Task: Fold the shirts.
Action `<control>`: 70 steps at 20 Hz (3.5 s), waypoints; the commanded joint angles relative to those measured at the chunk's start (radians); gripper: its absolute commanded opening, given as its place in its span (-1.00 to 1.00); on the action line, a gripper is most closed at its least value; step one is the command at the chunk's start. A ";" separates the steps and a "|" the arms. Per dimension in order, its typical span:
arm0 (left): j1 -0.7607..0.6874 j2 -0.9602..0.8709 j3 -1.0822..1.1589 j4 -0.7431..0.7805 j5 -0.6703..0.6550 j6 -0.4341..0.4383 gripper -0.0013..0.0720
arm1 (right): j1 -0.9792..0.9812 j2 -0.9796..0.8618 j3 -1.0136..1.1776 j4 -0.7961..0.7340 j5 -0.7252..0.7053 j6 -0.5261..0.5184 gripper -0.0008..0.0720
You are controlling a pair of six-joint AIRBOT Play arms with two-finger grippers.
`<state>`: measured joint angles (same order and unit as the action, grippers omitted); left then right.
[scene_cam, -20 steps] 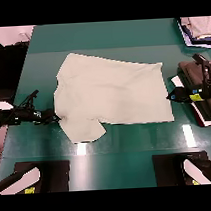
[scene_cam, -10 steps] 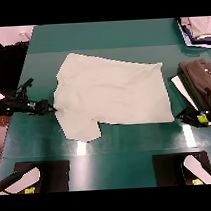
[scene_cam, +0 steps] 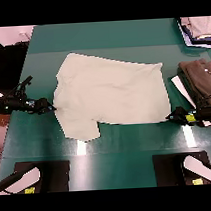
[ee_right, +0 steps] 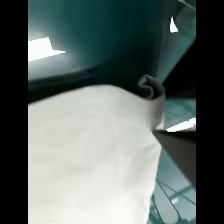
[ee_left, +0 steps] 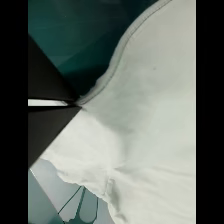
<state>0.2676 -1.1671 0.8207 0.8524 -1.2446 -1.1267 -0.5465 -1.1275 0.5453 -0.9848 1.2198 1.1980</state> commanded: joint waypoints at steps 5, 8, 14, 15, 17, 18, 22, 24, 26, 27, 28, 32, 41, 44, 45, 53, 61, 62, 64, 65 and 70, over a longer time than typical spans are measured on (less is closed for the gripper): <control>0.001 0.001 0.027 0.000 0.029 -0.014 -0.90 | 0.027 0.164 0.040 0.016 -0.073 -0.002 -0.93; 0.001 0.005 0.214 -0.049 0.016 -0.052 -0.90 | 0.027 0.248 0.204 0.146 -0.079 0.002 -0.93; 0.001 0.104 0.887 -0.127 0.037 -0.052 -0.90 | 0.027 0.292 0.776 0.309 -0.080 0.027 -0.94; 0.001 0.113 1.019 -0.127 0.033 -0.052 -0.90 | 0.027 0.292 0.882 0.309 -0.071 0.034 -0.93; 0.001 0.125 1.255 -0.127 0.031 -0.052 -0.90 | 0.027 0.292 1.063 0.309 -0.061 0.036 -0.94; 0.001 0.126 1.352 -0.127 0.032 -0.055 -0.90 | 0.027 0.292 1.152 0.301 -0.055 0.046 -0.94; 0.001 0.232 1.441 -0.127 0.116 -0.081 -0.90 | 0.027 0.292 1.433 0.185 0.007 0.121 -0.93; 0.001 0.293 1.442 -0.127 0.163 -0.080 -0.90 | 0.027 0.292 1.532 0.098 0.048 0.160 -0.94; 0.001 0.346 1.442 -0.127 0.219 -0.077 -0.90 | 0.027 0.306 1.587 -0.003 0.084 0.192 -0.93; 0.001 0.366 1.442 -0.124 0.230 -0.076 -0.90 | 0.027 0.319 1.593 -0.050 0.099 0.202 -0.94; 0.001 0.367 1.445 -0.116 0.222 -0.076 -0.90 | 0.027 0.335 1.576 -0.089 0.100 0.211 -0.94; 0.001 0.357 1.305 -0.033 0.140 -0.137 -0.90 | 0.026 0.367 1.407 -0.167 0.154 0.212 -0.94; -0.021 0.081 0.507 -0.074 -0.039 -0.111 -0.90 | 0.136 -0.085 1.081 -0.171 0.434 0.219 -0.94; -0.074 -0.111 0.470 -0.077 0.089 -0.032 -0.90 | 0.215 -0.253 0.999 -0.171 0.310 0.261 -0.94; -0.081 -0.158 0.470 -0.084 0.157 -0.024 -0.90 | 0.237 -0.302 0.985 -0.170 0.243 0.272 -0.94; -0.081 -0.367 0.643 -0.198 0.450 0.093 -0.90 | 0.367 -0.481 1.051 -0.172 -0.265 0.287 -0.94; -0.081 -0.390 0.655 0.066 0.205 0.158 -0.90 | 0.446 -0.485 1.035 -0.417 -0.130 0.286 -0.94; -0.081 -0.391 0.655 0.104 0.151 0.158 -0.90 | 0.454 -0.485 1.015 -0.428 -0.087 0.286 -0.94; -0.081 -0.393 0.630 0.149 0.072 0.159 -0.90 | 0.463 -0.481 0.946 -0.433 -0.039 0.286 -0.94; -0.081 -0.393 0.605 0.169 0.050 0.159 -0.90 | 0.464 -0.472 0.907 -0.430 -0.041 0.287 -0.94; -0.081 -0.393 0.492 0.203 0.077 0.157 -0.89 | 0.463 -0.395 0.732 -0.422 -0.121 0.299 -0.93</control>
<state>0.1871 -1.5589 1.3594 1.0191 -1.1564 -0.9699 -0.0856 -1.5570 1.3613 -1.4025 1.1263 1.4910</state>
